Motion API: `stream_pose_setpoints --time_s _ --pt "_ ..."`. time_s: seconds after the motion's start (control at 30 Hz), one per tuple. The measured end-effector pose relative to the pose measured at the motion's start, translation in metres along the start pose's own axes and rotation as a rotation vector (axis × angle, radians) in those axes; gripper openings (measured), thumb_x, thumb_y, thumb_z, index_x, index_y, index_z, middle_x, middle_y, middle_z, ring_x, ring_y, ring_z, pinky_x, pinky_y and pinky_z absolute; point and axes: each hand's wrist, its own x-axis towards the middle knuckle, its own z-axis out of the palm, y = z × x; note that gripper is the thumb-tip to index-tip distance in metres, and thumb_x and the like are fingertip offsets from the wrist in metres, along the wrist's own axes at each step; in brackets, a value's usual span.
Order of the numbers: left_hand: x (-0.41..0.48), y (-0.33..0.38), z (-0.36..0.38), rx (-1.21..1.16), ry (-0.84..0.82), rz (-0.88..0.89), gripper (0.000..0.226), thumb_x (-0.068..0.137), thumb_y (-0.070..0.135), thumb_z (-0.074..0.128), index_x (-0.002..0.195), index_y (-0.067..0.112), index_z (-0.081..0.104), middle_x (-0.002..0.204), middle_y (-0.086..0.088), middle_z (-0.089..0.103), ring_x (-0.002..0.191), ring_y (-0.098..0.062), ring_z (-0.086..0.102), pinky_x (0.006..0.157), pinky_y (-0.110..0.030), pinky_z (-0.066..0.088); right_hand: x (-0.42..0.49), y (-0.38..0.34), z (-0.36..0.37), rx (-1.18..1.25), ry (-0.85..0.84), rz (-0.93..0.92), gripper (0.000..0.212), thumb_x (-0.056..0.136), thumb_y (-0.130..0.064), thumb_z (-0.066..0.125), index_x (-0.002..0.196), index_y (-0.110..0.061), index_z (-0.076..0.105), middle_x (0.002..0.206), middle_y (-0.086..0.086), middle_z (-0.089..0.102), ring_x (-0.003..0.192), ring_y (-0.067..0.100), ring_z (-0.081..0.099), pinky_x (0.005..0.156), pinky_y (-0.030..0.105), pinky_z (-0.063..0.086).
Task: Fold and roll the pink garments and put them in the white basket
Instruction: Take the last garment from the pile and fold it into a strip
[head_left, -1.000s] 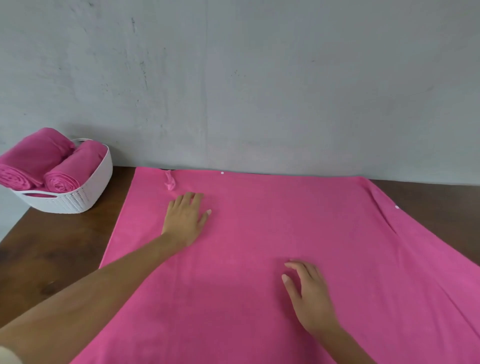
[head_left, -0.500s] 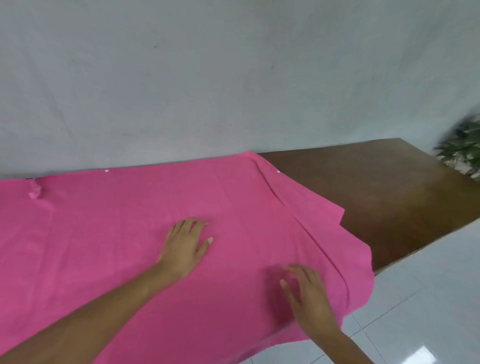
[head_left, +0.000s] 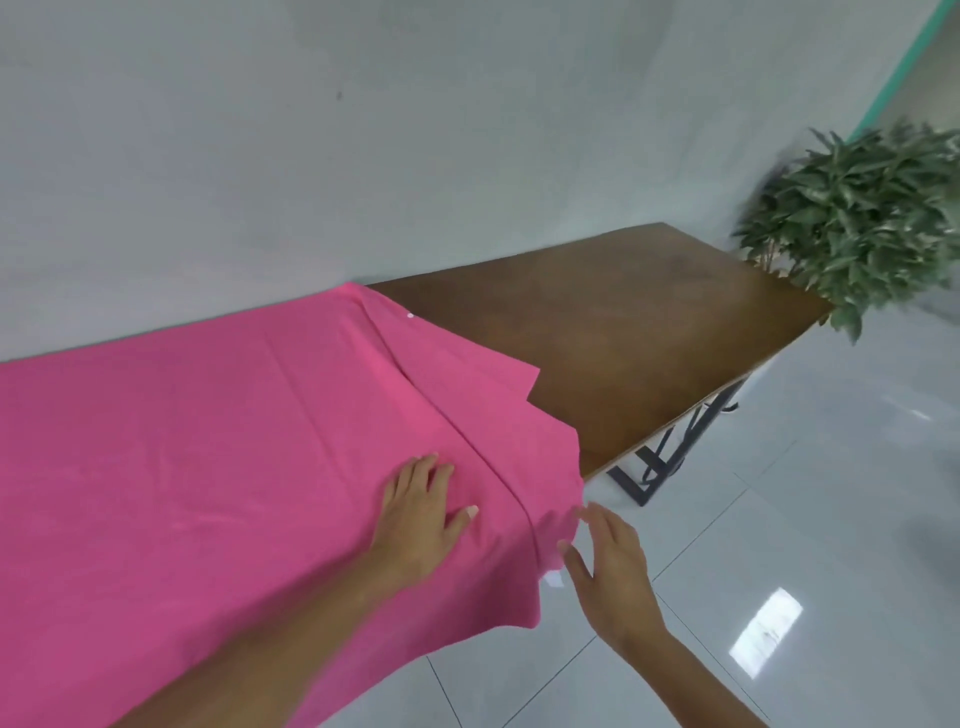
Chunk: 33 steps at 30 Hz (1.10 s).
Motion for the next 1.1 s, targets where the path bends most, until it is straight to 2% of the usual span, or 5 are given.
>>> stream_pose_setpoints --time_s 0.13,0.3,0.43,0.6,1.1 --pt "0.002 0.009 0.014 0.062 0.066 -0.007 0.09 0.092 0.073 0.012 0.158 0.015 0.031 0.165 -0.007 0.026 0.153 -0.027 0.02 0.125 -0.043 0.017 0.021 0.001 -0.002 0.205 0.033 0.206 0.054 0.098 -0.047 0.056 0.143 -0.018 0.048 0.141 0.0 0.054 0.132 0.021 0.047 0.108 0.04 0.044" --pt "0.004 0.005 0.02 0.086 0.093 -0.008 0.082 0.095 0.07 0.022 0.156 0.016 0.035 0.163 -0.004 0.031 0.151 -0.025 0.024 0.124 -0.042 0.022 0.048 -0.011 0.004 0.422 0.055 0.306 0.023 0.097 -0.035 0.065 0.115 -0.022 0.06 0.108 -0.009 0.064 0.101 0.009 0.062 0.076 0.019 0.046" --pt "0.004 0.004 0.02 0.082 0.092 -0.013 0.079 0.096 0.068 0.027 0.154 0.016 0.039 0.161 -0.003 0.034 0.15 -0.024 0.027 0.122 -0.043 0.026 0.061 -0.013 0.011 0.476 0.154 0.376 0.028 0.095 -0.04 0.067 0.113 -0.021 0.059 0.111 -0.009 0.061 0.1 0.008 0.061 0.082 0.025 0.05" --pt "0.003 0.006 0.019 0.075 0.095 -0.007 0.078 0.098 0.066 0.028 0.153 0.013 0.041 0.16 -0.007 0.036 0.149 -0.026 0.029 0.121 -0.045 0.029 0.061 -0.008 0.013 0.627 0.036 0.463 0.026 0.094 -0.038 0.068 0.107 -0.019 0.055 0.102 -0.007 0.067 0.094 0.008 0.065 0.074 0.023 0.049" --pt "0.007 0.008 0.023 0.072 0.081 -0.035 0.082 0.095 0.063 0.035 0.15 0.003 0.044 0.156 -0.011 0.042 0.147 -0.03 0.034 0.119 -0.044 0.027 0.136 0.026 -0.012 0.31 0.224 0.333 0.014 0.098 -0.026 0.064 0.086 -0.023 0.058 0.089 -0.006 0.062 0.078 0.011 0.06 0.065 0.028 0.041"
